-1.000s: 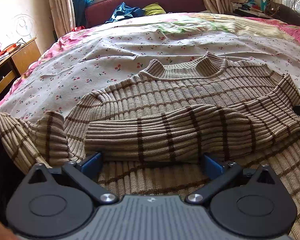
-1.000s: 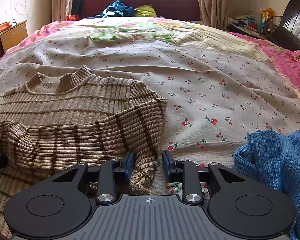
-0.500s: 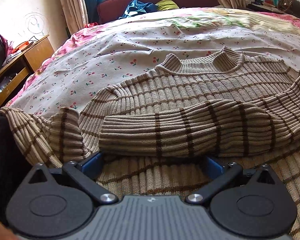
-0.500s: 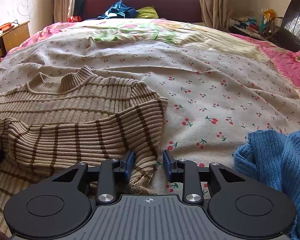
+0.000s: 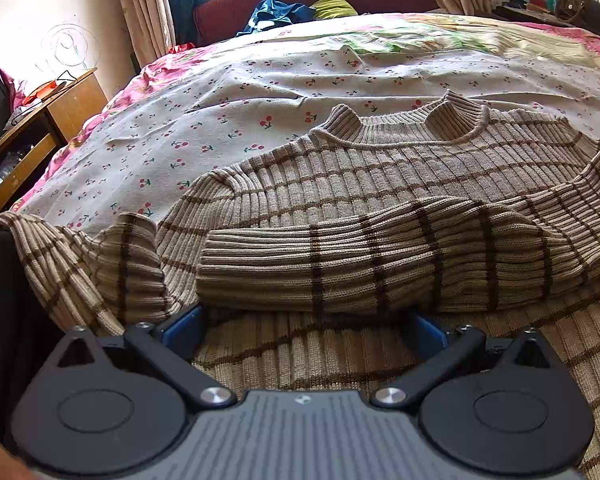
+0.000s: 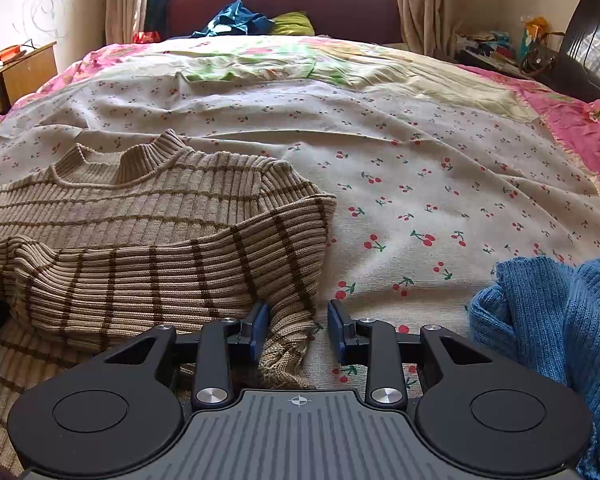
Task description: Fold small clothes
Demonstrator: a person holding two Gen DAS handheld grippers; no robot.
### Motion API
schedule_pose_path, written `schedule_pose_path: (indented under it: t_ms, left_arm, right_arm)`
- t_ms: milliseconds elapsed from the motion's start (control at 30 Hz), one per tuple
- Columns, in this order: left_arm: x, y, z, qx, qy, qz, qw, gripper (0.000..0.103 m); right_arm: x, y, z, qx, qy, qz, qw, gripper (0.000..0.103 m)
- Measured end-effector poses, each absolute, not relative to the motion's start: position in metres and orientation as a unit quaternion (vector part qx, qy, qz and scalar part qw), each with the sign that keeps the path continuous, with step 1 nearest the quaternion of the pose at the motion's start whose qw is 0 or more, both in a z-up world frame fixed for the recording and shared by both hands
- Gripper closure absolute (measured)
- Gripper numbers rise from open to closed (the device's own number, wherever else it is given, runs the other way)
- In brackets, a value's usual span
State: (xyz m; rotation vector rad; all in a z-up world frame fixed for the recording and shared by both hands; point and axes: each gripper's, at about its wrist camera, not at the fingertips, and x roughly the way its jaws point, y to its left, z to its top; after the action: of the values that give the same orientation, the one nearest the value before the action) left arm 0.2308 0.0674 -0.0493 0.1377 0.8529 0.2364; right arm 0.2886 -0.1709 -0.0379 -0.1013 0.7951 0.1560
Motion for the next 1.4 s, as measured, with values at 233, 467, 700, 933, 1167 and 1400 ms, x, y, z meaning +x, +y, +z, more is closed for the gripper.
schedule_pose_path:
  t_ms: [233, 467, 700, 933, 1167, 1400]
  left_arm:
    - [0.2309, 0.0672, -0.0495, 0.066, 0.412, 0.114, 0.901, 0.000]
    - [0.2310, 0.0674, -0.0495, 0.066, 0.412, 0.114, 0.901, 0.000]
    - [0.2311, 0.0675, -0.0493, 0.066, 0.412, 0.114, 0.901, 0.000]
    - [0.2311, 0.0667, -0.0506, 0.068, 0.412, 0.114, 0.902, 0.000]
    - [0.2309, 0.0658, -0.0522, 0.069, 0.412, 0.115, 0.901, 0.000]
    - [0.2306, 0.0662, -0.0513, 0.068, 0.411, 0.114, 0.902, 0.000]
  right_arm:
    - [0.2883, -0.1708, -0.0379, -0.049, 0.386, 0.076, 0.918, 0.072]
    - [0.2888, -0.1701, -0.0378, -0.050, 0.386, 0.076, 0.918, 0.072]
    - [0.2886, -0.1691, -0.0387, -0.052, 0.386, 0.075, 0.918, 0.071]
    - [0.2890, -0.1686, -0.0389, -0.053, 0.387, 0.075, 0.918, 0.071]
    - [0.2889, -0.1682, -0.0392, -0.051, 0.387, 0.074, 0.918, 0.071]
    - [0.2890, -0.1683, -0.0388, -0.051, 0.387, 0.073, 0.918, 0.071]
